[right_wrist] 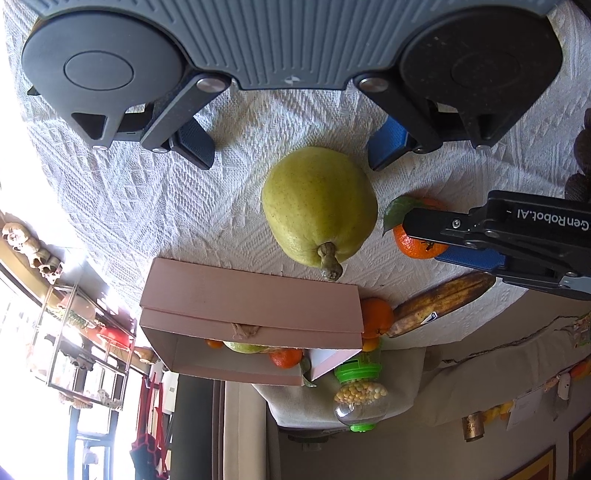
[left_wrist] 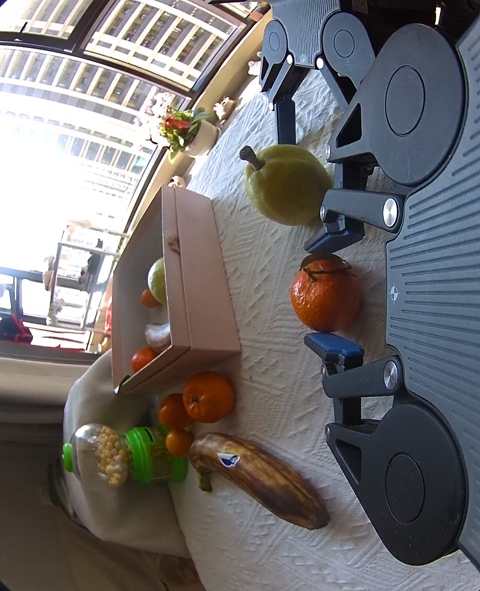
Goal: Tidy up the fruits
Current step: 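Lift the leafy tangerine with the left gripper while the right gripper holds the pear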
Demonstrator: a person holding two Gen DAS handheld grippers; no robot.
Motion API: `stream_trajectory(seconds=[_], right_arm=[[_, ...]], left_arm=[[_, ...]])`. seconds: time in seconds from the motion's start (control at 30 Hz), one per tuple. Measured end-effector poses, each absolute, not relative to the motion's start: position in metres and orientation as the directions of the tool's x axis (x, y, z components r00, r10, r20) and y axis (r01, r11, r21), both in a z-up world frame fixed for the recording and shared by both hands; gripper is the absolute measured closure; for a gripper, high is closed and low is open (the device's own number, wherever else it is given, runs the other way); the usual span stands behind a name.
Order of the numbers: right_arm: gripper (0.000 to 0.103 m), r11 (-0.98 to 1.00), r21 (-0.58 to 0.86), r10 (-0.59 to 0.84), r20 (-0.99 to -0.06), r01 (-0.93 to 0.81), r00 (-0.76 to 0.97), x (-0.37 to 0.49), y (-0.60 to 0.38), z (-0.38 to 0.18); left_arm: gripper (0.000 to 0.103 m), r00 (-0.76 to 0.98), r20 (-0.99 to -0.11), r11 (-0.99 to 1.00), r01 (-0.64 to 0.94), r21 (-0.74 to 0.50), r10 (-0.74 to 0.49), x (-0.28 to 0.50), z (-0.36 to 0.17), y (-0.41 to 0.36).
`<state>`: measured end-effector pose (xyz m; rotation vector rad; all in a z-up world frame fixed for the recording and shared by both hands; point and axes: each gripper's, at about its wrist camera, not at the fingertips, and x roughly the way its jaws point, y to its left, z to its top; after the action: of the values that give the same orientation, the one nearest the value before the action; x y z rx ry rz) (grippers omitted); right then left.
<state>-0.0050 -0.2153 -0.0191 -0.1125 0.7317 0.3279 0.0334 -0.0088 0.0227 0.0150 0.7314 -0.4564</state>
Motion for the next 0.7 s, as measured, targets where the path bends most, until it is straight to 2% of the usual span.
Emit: stream_trajectory(seconds=[0.17, 0.53, 0.63, 0.7], right_arm=[[0.000, 0.945, 0.017, 0.249, -0.686, -0.328, 0.684, -0.002, -0.216, -0.020], [0.000, 0.936, 0.026, 0.268, -0.700, -0.351, 0.662, 0.001, -0.217, -0.016], [0.005, 0.925, 0.072, 0.321, -0.673, -0.372, 0.667, -0.002, -0.221, -0.008], [0.005, 0.918, 0.080, 0.345, -0.640, -0.388, 0.686, -0.003, -0.220, 0.000]], left_arm=[[0.051, 0.651, -0.648, 0.903, 0.405, -0.142, -0.394, 0.034, 0.023, -0.009], [0.053, 0.646, -0.645, 0.899, 0.408, -0.160, -0.407, 0.032, 0.021, -0.003], [0.053, 0.641, -0.650, 0.898, 0.411, -0.159, -0.409, 0.031, 0.021, -0.002], [0.052, 0.639, -0.651, 0.898, 0.408, -0.165, -0.410, 0.032, 0.020, -0.002]])
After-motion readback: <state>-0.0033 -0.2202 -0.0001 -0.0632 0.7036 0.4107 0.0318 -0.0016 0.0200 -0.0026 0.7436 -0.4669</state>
